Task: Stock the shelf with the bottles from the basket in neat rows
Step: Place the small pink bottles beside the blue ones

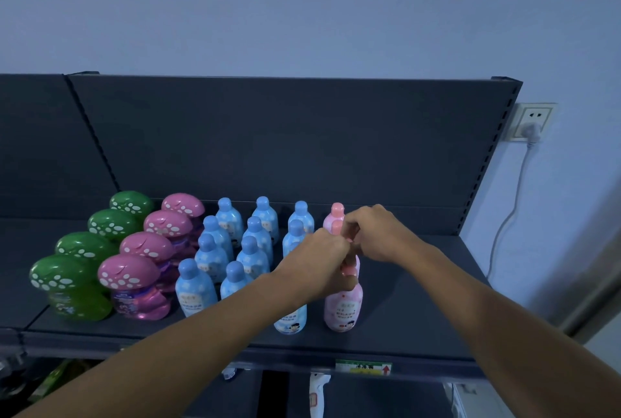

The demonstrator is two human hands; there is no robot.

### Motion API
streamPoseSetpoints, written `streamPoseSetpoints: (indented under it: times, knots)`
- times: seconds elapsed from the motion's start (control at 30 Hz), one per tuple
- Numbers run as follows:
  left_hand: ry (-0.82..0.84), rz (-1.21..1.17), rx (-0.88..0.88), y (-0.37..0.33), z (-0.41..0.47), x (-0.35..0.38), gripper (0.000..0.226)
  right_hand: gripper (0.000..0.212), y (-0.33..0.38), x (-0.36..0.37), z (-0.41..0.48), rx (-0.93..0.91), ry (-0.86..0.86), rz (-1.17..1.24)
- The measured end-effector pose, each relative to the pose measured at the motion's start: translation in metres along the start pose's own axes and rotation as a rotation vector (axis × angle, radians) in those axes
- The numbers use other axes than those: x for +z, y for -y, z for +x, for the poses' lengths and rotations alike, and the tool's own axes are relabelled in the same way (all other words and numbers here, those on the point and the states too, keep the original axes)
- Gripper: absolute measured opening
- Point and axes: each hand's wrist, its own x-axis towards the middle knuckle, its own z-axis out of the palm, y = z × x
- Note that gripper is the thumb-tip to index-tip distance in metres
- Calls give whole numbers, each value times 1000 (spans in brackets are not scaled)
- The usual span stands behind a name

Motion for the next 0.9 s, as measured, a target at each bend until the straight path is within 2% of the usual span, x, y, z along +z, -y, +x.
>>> streamPoseSetpoints:
  times: [0.2,0.57,0.73,0.9]
  knots:
    - [6,6,12,5,-2,-6,14,8,3,-2,1,13,-45,-5]
    - [62,5,35,2,-2,-13,14,5,7,-5,1,41,-118,-21]
    - [69,-16,7,6,-6,-21,36,3,16,-7,-7,73,-146,-30]
    - [-68,-15,-23,37,-24,-56,18,4,36,-11,-20,112,-204,-42]
